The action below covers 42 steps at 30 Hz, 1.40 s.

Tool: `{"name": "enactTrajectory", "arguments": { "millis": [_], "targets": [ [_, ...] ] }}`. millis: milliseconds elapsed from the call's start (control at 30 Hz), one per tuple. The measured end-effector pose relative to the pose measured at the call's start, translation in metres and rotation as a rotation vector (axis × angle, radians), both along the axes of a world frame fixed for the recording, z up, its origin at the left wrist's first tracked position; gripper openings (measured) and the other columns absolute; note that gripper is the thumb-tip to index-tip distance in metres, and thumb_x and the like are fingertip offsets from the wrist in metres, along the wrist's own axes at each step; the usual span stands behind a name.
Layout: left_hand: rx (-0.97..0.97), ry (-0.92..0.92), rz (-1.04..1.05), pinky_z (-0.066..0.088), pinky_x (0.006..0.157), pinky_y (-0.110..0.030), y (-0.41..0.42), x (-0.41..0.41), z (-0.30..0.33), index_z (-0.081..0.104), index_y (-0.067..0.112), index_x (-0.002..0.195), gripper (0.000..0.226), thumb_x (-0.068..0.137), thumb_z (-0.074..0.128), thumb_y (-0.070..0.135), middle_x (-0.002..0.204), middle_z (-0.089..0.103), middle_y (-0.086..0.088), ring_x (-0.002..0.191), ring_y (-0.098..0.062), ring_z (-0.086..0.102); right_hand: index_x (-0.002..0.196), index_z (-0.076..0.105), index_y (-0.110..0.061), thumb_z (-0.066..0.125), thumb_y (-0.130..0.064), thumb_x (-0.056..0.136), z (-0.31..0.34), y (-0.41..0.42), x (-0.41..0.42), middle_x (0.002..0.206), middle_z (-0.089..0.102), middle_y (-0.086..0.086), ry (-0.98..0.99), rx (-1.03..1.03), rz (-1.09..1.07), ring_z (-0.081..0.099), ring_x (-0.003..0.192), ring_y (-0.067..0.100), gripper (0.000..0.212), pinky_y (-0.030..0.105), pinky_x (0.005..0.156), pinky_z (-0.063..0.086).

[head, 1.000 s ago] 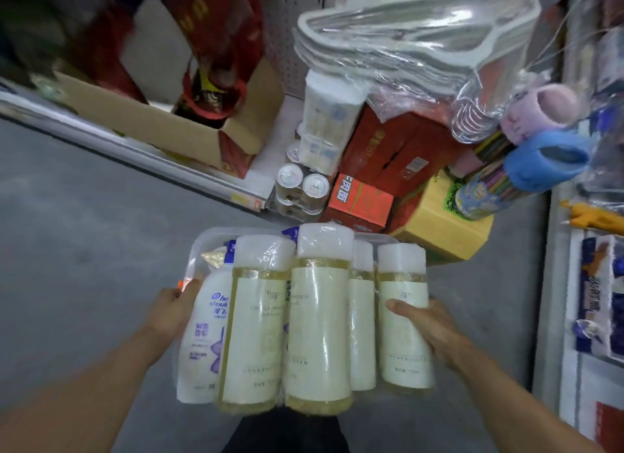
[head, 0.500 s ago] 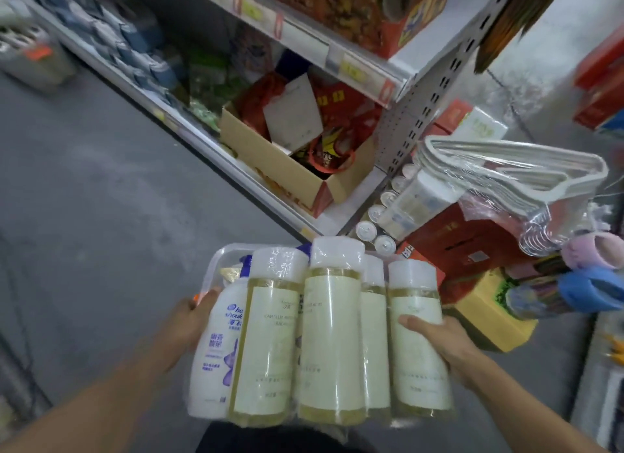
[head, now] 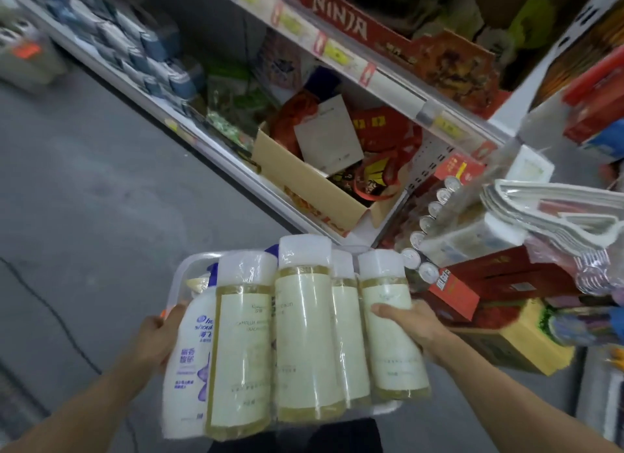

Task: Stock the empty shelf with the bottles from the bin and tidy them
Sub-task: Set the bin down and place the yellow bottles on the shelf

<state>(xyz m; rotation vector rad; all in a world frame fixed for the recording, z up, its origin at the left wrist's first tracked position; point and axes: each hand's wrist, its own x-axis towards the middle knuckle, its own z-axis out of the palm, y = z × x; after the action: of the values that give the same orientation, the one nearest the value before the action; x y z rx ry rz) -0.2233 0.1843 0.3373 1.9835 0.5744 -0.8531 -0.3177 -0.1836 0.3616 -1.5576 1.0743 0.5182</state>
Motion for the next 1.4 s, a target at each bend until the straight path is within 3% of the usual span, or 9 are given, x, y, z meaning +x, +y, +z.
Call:
{"name": "enactTrajectory", "arguments": {
  "millis": [333,467,600,733,800,967,1167,1300,1400],
  "targets": [
    [0.077,0.014,0.205,0.055,0.076,-0.044,0.095,0.071,0.022,0.062,-0.003,0.076,0.065,0.088,0.048,0.059,0.073,0.070,-0.021,0.071,-0.035,0.068,0.099,0.068,-0.010,0.080,-0.025,0.074,0.019,0.089,0.141,0.089,0.074,0.009,-0.029,0.025,0.190,0.072,0.081,0.026,0.031,0.040,0.073,0.059],
    [0.100,0.004,0.323,0.052,0.073,-0.039,0.122,0.107,0.029,0.052,0.007,0.075,0.048,0.094,0.044,0.050,0.073,0.067,-0.017,0.070,-0.032,0.065,0.096,0.067,-0.009,0.077,-0.023,0.078,0.024,0.119,0.211,0.085,0.074,0.009,-0.035,0.054,0.278,0.072,0.076,0.023,0.025,0.029,0.056,0.055],
    [0.139,0.001,0.423,0.056,0.073,-0.043,0.155,0.151,0.024,0.056,0.006,0.078,0.053,0.092,0.044,0.056,0.067,0.067,-0.014,0.066,-0.030,0.066,0.101,0.067,-0.008,0.077,-0.025,0.077,0.019,0.151,0.286,0.090,0.074,0.010,-0.031,0.070,0.389,0.072,0.080,0.026,0.032,0.038,0.069,0.058],
    [0.167,-0.039,0.476,0.040,0.054,-0.026,0.180,0.200,0.024,0.058,0.000,0.077,0.052,0.096,0.043,0.046,0.057,0.061,-0.011,0.057,-0.024,0.057,0.103,0.067,-0.012,0.080,-0.031,0.073,0.016,0.180,0.355,0.092,0.075,0.010,-0.012,0.078,0.442,0.072,0.084,0.029,0.037,0.049,0.082,0.056],
    [0.199,-0.025,0.514,0.039,0.053,-0.028,0.196,0.221,0.021,0.059,-0.004,0.094,0.057,0.095,0.042,0.051,0.067,0.062,-0.013,0.060,-0.025,0.058,0.103,0.068,-0.011,0.080,-0.032,0.072,0.018,0.193,0.390,0.090,0.075,0.011,0.006,0.078,0.479,0.072,0.083,0.029,0.040,0.049,0.082,0.056],
    [0.212,-0.034,0.546,0.040,0.058,-0.030,0.229,0.274,0.027,0.058,0.000,0.086,0.056,0.095,0.039,0.052,0.067,0.062,-0.013,0.061,-0.024,0.057,0.096,0.065,-0.010,0.077,-0.024,0.077,0.033,0.232,0.469,0.085,0.072,0.008,-0.036,0.047,0.537,0.071,0.077,0.024,0.026,0.035,0.066,0.056],
    [0.126,-0.032,0.557,0.046,0.060,-0.030,0.280,0.344,0.031,0.060,-0.001,0.077,0.056,0.096,0.042,0.050,0.061,0.065,-0.013,0.059,-0.027,0.061,0.126,0.053,-0.012,0.083,-0.029,0.069,0.026,0.283,0.544,0.100,0.071,0.010,-0.059,0.020,0.533,0.071,0.084,0.025,0.067,0.036,0.065,0.058],
    [0.139,-0.074,0.521,0.044,0.055,-0.027,0.329,0.406,0.022,0.059,0.004,0.066,0.057,0.095,0.043,0.051,0.043,0.061,-0.003,0.055,-0.026,0.059,0.113,0.059,-0.009,0.083,-0.029,0.070,0.024,0.325,0.588,0.095,0.072,0.011,-0.033,-0.012,0.471,0.071,0.081,0.027,0.053,0.037,0.065,0.057],
    [0.150,-0.022,0.475,0.046,0.060,-0.031,0.368,0.448,0.017,0.062,0.001,0.076,0.061,0.092,0.043,0.056,0.060,0.066,-0.012,0.061,-0.029,0.061,0.103,0.064,-0.008,0.080,-0.027,0.073,0.025,0.357,0.617,0.089,0.073,0.012,-0.003,0.000,0.443,0.072,0.079,0.028,0.039,0.038,0.067,0.057]
  ]
}}
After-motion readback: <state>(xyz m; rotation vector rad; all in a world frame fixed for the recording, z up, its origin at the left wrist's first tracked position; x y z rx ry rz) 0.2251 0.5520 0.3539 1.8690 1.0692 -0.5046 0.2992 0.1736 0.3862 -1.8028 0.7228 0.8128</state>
